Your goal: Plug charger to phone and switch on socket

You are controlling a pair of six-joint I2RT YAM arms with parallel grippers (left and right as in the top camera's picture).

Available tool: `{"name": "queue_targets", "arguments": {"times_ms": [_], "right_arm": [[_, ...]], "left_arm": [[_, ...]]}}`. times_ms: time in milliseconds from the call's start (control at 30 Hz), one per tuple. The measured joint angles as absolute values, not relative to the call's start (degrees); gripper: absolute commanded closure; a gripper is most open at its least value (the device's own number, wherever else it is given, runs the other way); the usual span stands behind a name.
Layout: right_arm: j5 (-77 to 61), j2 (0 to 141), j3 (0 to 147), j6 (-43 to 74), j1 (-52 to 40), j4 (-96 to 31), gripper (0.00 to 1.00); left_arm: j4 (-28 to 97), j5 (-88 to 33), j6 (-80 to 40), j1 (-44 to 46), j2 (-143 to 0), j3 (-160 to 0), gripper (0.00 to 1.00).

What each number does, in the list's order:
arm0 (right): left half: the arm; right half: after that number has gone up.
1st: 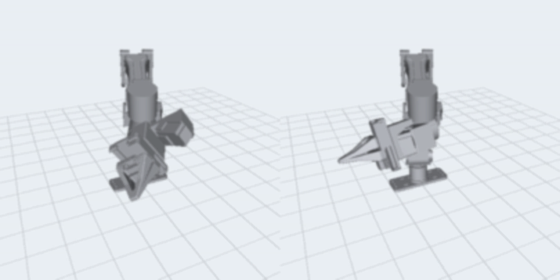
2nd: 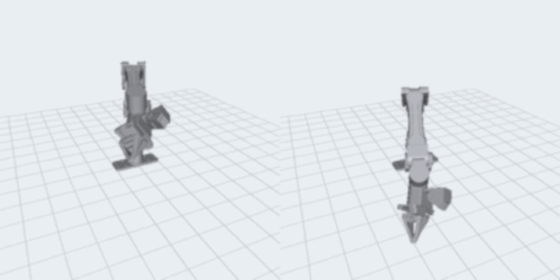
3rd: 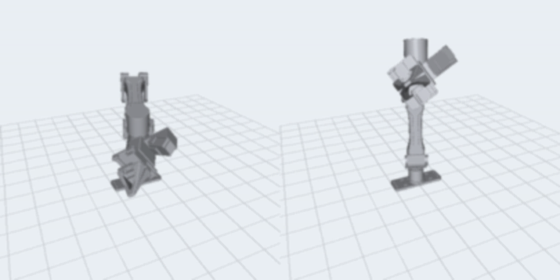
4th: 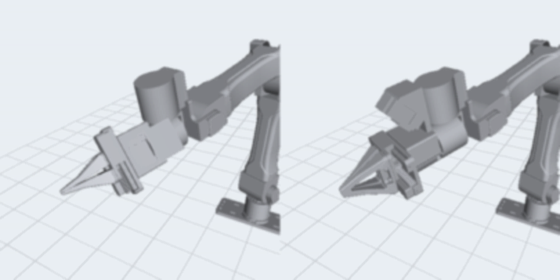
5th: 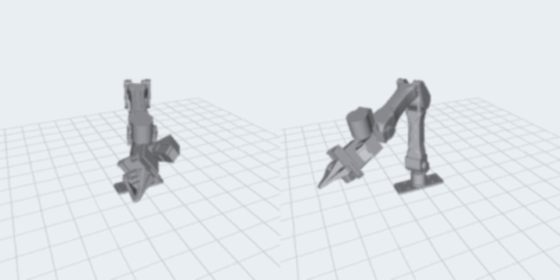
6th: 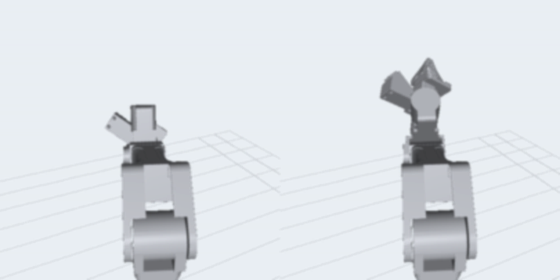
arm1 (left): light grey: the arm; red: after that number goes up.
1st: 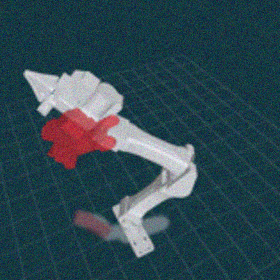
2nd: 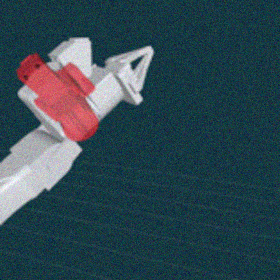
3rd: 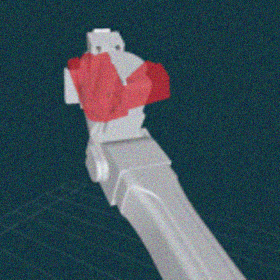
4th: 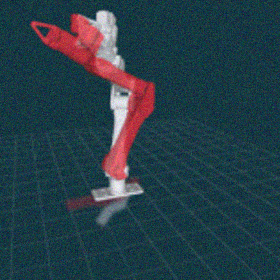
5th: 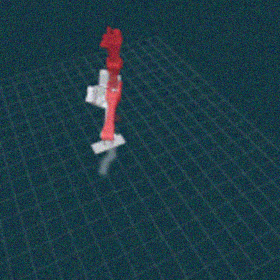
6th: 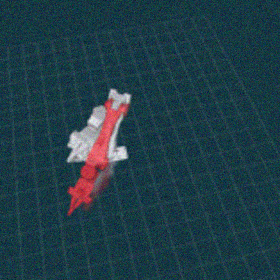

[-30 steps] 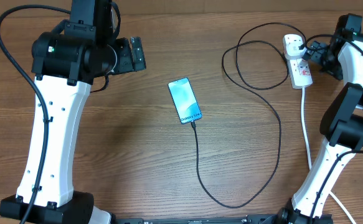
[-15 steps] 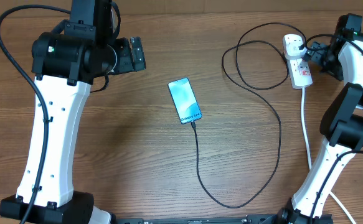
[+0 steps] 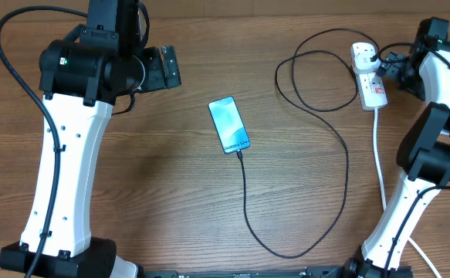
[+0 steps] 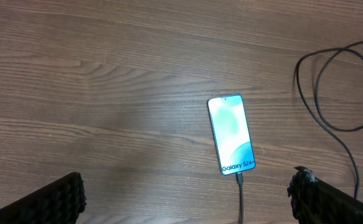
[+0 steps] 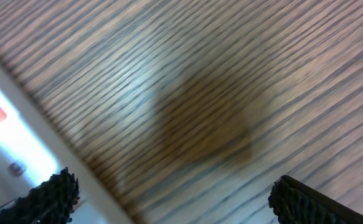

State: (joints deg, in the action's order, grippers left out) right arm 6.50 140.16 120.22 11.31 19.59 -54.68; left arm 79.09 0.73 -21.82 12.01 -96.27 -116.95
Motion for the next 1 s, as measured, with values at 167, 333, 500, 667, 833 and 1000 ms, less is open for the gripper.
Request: {"name": "queue_targets", "arguments": {"times_ms": [167,333,500,667,833,1000], "right_arm": [[8.51,141.91,120.22,11.35,20.53,-54.87,0.00],[8.51,141.93,120.27,12.25,20.64,-55.70,0.00],[8.12,139.74,119.85,13.28,20.62,-57.54,0.00],[7.33,131.00,119.42,13.85,20.78,-58.67,0.00],[6.70,115.07,119.46,16.38,22.28,-62.57,0.00],[3.97,101.45,119.79,18.52,23.11,-69.47,0.00]], "left_arm": [[79.07,0.73,-21.85,12.01,-96.27,-116.95,0.00],[79.11,0.73,-21.85,12.01,-96.27,-116.95,0.00],[79.15,0.73,-21.82,12.01,-96.27,-116.95,0.00],[79.26,0.71,-21.85,12.01,-96.27,-116.95,0.00],[79.37,0.73,-21.82,12.01,-96.27,-116.95,0.00],[79.48,0.73,-21.85,12.01,-96.27,-116.95,0.00]]}}
